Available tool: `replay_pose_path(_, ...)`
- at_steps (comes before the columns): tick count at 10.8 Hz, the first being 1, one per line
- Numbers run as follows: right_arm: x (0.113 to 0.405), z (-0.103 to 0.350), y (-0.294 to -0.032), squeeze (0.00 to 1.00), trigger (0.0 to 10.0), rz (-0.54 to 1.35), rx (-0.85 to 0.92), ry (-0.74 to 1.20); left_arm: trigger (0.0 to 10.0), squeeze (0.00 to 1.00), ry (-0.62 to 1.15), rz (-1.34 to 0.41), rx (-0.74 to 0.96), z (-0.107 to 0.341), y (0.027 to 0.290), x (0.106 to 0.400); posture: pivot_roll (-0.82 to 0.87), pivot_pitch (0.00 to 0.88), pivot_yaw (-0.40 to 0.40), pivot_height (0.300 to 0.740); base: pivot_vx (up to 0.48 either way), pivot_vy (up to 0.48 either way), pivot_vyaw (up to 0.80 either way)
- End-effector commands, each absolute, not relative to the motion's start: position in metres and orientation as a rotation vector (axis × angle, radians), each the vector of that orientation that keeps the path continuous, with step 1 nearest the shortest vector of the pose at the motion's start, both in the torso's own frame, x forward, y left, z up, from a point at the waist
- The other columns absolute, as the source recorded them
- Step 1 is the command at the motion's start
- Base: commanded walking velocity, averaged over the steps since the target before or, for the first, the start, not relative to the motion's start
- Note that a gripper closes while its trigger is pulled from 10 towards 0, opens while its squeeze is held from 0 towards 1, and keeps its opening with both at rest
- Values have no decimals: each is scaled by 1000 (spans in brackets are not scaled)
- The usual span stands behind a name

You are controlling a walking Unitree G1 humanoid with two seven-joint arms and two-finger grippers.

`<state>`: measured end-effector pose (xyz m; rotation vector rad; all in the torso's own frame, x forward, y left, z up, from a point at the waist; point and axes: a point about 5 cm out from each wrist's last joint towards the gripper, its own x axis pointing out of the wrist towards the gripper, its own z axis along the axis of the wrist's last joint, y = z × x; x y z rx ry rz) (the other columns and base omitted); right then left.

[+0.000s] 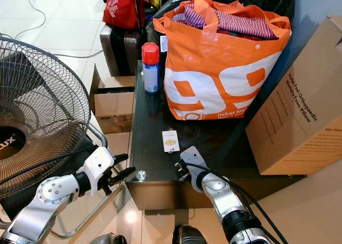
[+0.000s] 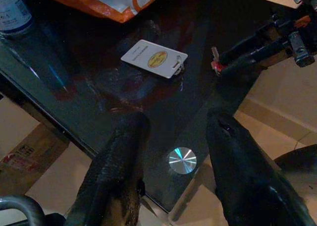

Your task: Hang keys on a hook

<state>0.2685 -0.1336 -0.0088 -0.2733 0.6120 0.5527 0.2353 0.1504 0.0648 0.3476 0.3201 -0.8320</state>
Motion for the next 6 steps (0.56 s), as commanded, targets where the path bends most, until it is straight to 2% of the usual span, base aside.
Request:
replay_pose_path(1, 269, -11, -136, 0, 0, 538, -286, 624, 10000, 0, 329, -843, 358, 65, 150, 235, -106, 152, -19, 740, 0, 0, 0)
replay_pose_path(6, 271, -11, -137, 0, 0, 539, -308, 620, 10000, 0, 328, -840, 361, 64, 150, 237, -106, 139, -22, 740, 0, 0, 0)
